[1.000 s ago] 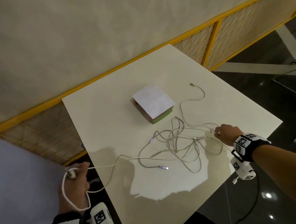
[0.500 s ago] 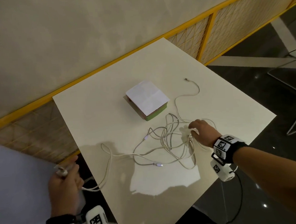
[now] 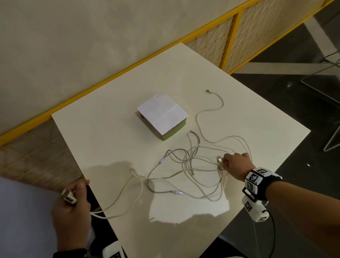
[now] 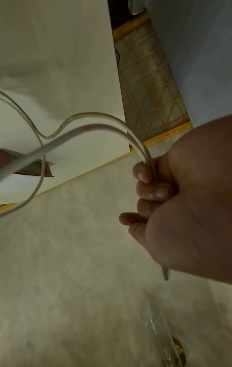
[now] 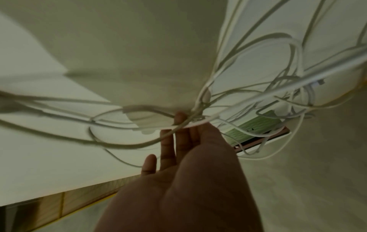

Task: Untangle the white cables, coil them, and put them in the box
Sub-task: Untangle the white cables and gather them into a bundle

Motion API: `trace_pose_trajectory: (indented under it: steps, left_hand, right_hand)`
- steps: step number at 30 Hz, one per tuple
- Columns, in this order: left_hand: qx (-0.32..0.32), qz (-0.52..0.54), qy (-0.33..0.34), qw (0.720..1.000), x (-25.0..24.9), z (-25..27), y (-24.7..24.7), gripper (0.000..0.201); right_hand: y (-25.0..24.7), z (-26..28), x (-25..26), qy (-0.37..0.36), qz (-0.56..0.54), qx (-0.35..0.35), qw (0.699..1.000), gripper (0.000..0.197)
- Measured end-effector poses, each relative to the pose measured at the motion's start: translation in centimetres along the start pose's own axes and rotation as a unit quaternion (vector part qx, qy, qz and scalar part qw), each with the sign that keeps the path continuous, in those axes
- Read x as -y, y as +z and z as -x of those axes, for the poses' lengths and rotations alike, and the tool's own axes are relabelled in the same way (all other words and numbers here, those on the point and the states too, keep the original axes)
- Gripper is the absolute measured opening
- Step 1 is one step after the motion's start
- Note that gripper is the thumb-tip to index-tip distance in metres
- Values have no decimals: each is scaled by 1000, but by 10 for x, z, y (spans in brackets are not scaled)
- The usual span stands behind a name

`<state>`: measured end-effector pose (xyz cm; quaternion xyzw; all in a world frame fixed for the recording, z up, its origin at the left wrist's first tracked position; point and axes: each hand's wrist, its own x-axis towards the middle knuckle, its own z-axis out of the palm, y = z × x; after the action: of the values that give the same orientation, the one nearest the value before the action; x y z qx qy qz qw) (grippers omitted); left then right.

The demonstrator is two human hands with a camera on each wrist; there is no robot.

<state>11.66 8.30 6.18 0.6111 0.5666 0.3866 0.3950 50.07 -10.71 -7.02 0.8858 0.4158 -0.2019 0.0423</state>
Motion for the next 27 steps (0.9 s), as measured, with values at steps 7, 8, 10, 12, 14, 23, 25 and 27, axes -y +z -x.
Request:
trace_pose_trajectory:
  steps: [7, 8, 10, 12, 14, 23, 25, 27]
  left_hand:
    - [18, 9, -7, 1000, 2, 4, 4, 36]
    - [20, 16, -7, 1000, -1, 5, 5, 38]
    - [22, 32, -6, 999, -9, 8, 8, 37]
    - [24, 47, -5, 999, -18, 10, 13, 32]
    - [22, 77, -13, 997, -23, 9, 19, 23]
    - [50, 97, -9, 994, -21, -1, 30, 19]
    - [64, 103, -9, 993, -21, -1, 32, 19]
    - [79, 112, -13, 991, -24, -2, 36, 20]
  right_hand:
    - [0, 3, 7, 18, -46, 25, 998, 31]
    - [-1, 3, 10, 29, -67, 36, 997, 33]
    - [-2, 1, 16, 72, -112, 46, 990, 37]
    - [-1, -1, 24, 110, -124, 43, 985, 35]
    - [-1, -3, 32, 135, -121, 50, 982, 32]
    - [-57, 9, 59, 61, -480, -105, 869, 14]
    - [-87, 15, 70, 24, -566, -107, 817, 11]
    - [-117, 21, 86, -25, -627, -74, 775, 13]
